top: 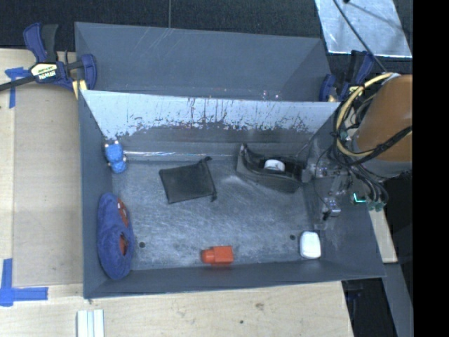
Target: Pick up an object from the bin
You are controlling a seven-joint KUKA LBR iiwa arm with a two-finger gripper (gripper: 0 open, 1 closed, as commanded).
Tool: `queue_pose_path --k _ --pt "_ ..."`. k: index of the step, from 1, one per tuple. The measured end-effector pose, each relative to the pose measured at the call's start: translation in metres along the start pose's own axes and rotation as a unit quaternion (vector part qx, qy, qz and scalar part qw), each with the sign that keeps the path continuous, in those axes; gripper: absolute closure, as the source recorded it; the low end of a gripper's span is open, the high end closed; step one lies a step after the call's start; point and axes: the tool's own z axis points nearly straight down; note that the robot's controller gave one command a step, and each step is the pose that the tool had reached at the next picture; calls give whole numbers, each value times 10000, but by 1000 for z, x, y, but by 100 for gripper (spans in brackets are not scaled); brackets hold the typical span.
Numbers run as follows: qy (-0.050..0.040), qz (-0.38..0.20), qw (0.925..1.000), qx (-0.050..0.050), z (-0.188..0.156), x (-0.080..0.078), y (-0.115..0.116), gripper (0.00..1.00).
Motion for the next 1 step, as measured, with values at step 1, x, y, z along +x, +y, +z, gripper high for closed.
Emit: queue_pose_path --k 1 --pt "-58 734 9973 -4 28 -57 53 0"
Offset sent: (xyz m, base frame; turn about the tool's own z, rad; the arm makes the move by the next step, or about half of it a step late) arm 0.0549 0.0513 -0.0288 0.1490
